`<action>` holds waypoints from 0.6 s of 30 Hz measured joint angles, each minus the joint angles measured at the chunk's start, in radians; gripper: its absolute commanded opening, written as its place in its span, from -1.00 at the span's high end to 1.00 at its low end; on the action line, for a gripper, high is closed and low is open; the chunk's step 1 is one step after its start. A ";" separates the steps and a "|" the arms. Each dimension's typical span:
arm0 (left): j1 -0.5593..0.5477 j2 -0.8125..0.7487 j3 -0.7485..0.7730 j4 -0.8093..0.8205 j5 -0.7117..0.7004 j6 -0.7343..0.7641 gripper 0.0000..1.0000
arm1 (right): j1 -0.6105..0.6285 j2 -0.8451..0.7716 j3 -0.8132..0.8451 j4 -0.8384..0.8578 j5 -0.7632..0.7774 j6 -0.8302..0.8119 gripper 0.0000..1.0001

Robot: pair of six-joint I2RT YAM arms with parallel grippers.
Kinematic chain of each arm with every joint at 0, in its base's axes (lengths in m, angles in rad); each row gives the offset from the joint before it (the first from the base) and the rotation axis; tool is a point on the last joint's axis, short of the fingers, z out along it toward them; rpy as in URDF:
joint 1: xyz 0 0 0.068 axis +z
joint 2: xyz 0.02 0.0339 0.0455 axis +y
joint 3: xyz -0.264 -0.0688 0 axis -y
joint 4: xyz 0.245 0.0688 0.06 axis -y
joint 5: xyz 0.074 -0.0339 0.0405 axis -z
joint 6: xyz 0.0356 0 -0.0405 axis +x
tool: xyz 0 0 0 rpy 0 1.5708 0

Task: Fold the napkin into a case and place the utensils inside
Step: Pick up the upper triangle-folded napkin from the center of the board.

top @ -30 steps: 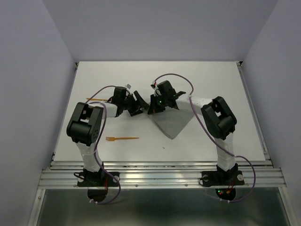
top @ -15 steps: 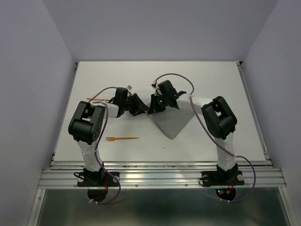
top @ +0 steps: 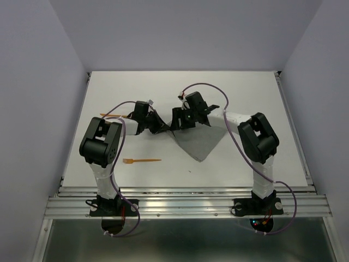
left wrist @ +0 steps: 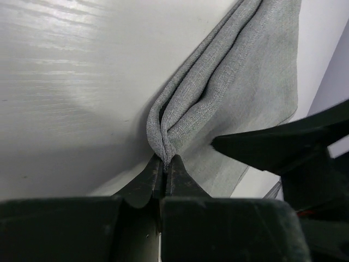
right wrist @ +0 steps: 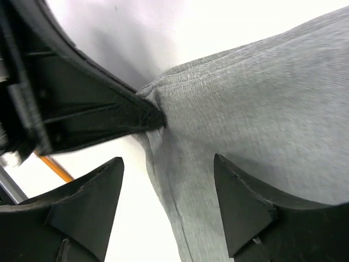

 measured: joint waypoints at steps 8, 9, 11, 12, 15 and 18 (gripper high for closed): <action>0.000 0.000 0.037 -0.113 -0.005 -0.003 1.00 | 0.014 -0.174 -0.056 0.003 0.137 -0.140 -0.68; 0.000 0.000 0.045 -0.128 -0.004 -0.005 1.00 | 0.031 -0.204 -0.074 0.014 0.179 -0.177 -0.68; 0.000 0.000 0.057 -0.151 -0.003 -0.010 1.00 | 0.070 -0.240 -0.111 0.047 0.249 -0.230 -0.68; 0.000 0.000 0.063 -0.160 -0.003 -0.011 1.00 | 0.093 -0.254 -0.132 0.063 0.277 -0.254 -0.68; 0.000 0.000 0.080 -0.192 -0.003 -0.020 1.00 | 0.168 -0.270 -0.191 0.104 0.357 -0.333 -0.68; 0.000 0.000 0.097 -0.224 -0.005 -0.027 1.00 | 0.226 -0.264 -0.228 0.120 0.404 -0.388 -0.68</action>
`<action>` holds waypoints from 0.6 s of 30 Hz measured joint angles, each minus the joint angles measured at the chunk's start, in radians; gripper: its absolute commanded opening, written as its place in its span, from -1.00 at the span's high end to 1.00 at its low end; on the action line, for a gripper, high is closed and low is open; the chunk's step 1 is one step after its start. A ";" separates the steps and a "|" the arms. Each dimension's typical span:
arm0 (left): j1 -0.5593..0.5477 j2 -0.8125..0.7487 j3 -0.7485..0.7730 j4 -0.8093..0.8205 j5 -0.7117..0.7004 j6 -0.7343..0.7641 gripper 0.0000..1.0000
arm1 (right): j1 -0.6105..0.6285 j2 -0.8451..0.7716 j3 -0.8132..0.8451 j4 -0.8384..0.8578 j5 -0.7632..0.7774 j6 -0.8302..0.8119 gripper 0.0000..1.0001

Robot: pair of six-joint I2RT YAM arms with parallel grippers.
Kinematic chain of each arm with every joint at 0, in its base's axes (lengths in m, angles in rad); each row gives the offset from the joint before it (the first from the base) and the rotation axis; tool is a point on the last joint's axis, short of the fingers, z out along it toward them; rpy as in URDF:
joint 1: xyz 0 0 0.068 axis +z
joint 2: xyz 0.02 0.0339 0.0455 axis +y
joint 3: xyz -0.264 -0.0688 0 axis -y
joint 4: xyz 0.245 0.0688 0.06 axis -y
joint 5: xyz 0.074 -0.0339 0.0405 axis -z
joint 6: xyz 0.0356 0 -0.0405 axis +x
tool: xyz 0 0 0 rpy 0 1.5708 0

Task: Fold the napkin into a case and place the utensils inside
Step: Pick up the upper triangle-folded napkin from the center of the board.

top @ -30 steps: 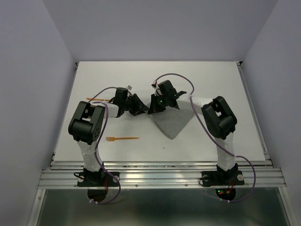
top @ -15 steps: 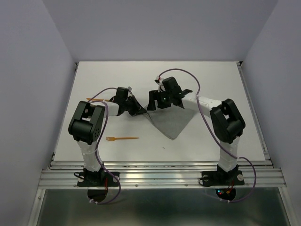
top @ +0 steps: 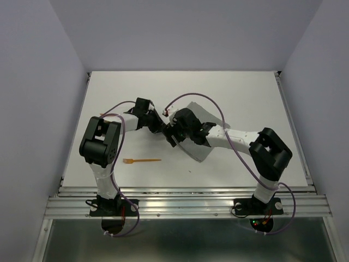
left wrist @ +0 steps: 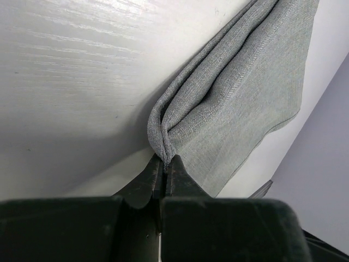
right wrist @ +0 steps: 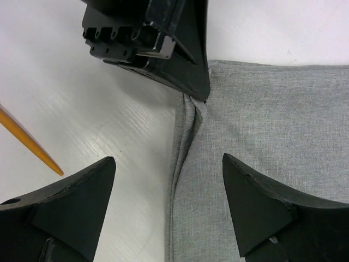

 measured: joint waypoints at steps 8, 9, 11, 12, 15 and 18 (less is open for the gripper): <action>0.000 0.000 0.021 -0.039 -0.007 -0.017 1.00 | 0.047 0.065 -0.006 0.090 0.114 -0.056 -0.59; 0.000 0.000 0.021 -0.043 -0.008 -0.019 1.00 | 0.049 0.078 -0.006 0.105 0.130 -0.061 -0.58; 0.000 0.000 0.021 -0.047 -0.007 -0.021 1.00 | 0.058 0.109 -0.006 0.129 0.173 -0.075 -0.56; 0.000 0.000 0.021 -0.048 -0.007 -0.023 1.00 | 0.063 0.122 -0.006 0.137 0.184 -0.080 -0.54; 0.000 0.000 0.021 -0.051 -0.007 -0.028 1.00 | 0.077 0.164 -0.005 0.159 0.216 -0.095 -0.46; 0.000 -0.003 0.021 -0.053 -0.007 -0.032 1.00 | 0.083 0.193 -0.005 0.172 0.245 -0.107 -0.34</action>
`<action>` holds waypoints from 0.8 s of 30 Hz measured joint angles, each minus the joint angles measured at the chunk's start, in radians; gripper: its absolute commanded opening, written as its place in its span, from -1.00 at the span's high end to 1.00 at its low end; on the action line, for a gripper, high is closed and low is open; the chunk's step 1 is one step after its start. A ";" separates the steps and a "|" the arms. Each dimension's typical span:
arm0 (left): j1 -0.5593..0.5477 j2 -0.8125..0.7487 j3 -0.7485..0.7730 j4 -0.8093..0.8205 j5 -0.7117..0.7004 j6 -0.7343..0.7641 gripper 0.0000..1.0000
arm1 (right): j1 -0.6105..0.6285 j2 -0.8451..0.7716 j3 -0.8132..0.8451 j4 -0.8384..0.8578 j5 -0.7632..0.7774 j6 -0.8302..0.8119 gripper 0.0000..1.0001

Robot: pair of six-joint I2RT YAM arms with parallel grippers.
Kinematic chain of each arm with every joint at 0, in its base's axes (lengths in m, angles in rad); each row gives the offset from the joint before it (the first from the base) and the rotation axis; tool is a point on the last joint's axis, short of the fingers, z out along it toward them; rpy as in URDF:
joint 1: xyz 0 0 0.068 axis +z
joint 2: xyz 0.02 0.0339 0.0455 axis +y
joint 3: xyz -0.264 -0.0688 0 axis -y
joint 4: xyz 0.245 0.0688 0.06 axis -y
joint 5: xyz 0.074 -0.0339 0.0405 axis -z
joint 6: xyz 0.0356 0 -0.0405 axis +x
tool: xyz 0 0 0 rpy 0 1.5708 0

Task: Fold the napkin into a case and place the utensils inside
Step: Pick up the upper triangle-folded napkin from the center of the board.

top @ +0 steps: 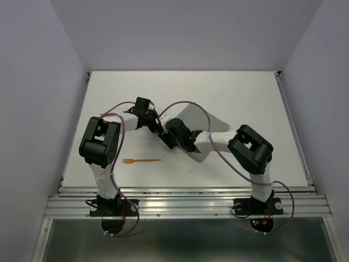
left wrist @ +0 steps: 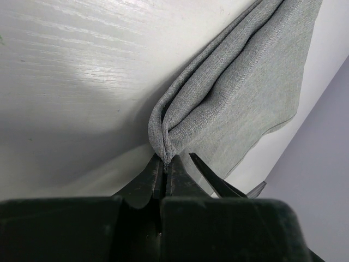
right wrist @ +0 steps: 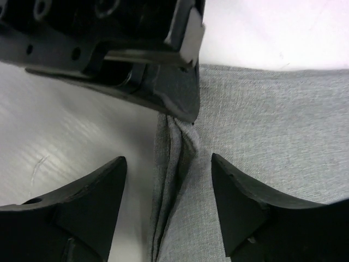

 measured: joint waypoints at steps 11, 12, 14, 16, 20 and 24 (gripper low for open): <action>0.001 -0.021 0.000 -0.003 0.001 -0.003 1.00 | 0.000 0.058 0.005 0.123 0.071 -0.016 0.99; 0.003 -0.021 0.000 -0.003 0.000 -0.003 1.00 | 0.000 0.060 0.005 0.125 0.071 -0.014 0.99; 0.007 -0.022 0.000 -0.004 0.001 -0.003 1.00 | 0.000 0.060 0.005 0.130 0.066 -0.013 0.99; 0.013 -0.024 0.000 -0.006 0.002 -0.003 0.77 | 0.000 0.059 0.005 0.135 0.046 -0.004 0.99; 0.023 -0.029 -0.001 -0.017 0.004 0.007 0.30 | -0.012 0.055 0.007 0.130 -0.018 0.019 0.99; 0.035 -0.048 -0.001 -0.026 0.003 0.018 -0.03 | -0.047 0.051 0.034 0.082 -0.126 0.060 0.99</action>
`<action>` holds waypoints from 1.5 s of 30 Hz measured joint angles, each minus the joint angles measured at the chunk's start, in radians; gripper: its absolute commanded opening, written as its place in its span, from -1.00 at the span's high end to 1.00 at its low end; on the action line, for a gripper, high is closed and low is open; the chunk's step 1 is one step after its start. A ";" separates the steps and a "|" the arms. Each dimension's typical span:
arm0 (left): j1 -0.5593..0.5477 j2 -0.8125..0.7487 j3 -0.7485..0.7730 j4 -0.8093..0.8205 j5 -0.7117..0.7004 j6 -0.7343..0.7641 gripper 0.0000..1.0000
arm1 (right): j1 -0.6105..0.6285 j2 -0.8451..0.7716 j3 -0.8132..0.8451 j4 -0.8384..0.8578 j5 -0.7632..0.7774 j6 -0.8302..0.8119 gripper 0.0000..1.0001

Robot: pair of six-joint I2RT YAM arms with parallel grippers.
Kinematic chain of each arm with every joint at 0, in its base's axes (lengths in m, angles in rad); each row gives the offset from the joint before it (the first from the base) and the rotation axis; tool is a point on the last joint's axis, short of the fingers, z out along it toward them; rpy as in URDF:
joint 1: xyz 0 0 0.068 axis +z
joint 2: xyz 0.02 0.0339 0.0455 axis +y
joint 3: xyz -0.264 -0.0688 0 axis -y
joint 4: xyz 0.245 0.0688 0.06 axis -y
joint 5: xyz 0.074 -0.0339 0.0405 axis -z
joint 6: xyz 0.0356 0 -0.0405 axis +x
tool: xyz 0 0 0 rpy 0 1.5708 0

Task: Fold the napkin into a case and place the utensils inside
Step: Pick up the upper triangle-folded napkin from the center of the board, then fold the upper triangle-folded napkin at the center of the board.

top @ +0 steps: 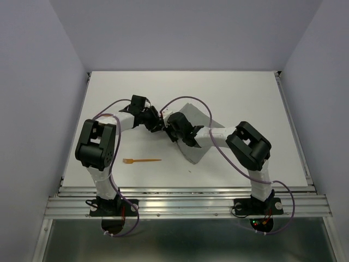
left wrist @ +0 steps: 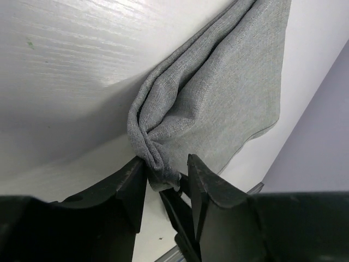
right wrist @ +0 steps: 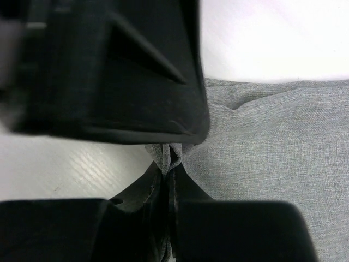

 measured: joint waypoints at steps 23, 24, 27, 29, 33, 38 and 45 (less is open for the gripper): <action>0.059 -0.103 0.007 -0.073 -0.024 0.117 0.17 | -0.283 0.110 0.261 -0.225 -0.798 0.350 0.99; 0.059 -0.105 0.007 -0.073 -0.023 0.119 0.22 | -0.290 0.122 0.268 -0.233 -0.826 0.360 0.99; 0.059 -0.106 0.007 -0.075 -0.023 0.130 0.21 | -0.306 0.143 0.274 -0.257 -0.903 0.389 0.99; 0.059 -0.106 0.007 -0.076 -0.024 0.141 -0.03 | -0.309 0.145 0.274 -0.268 -0.943 0.401 0.99; 0.059 -0.122 0.002 -0.074 -0.022 0.157 -0.53 | -0.310 0.145 0.285 -0.280 -1.003 0.418 0.99; 0.058 -0.130 -0.002 -0.062 -0.015 0.165 -0.08 | -0.315 0.153 0.307 -0.280 -1.049 0.430 0.99; 0.056 -0.131 -0.013 -0.053 -0.016 0.184 0.19 | -0.333 0.247 0.373 -0.283 -1.134 0.497 0.99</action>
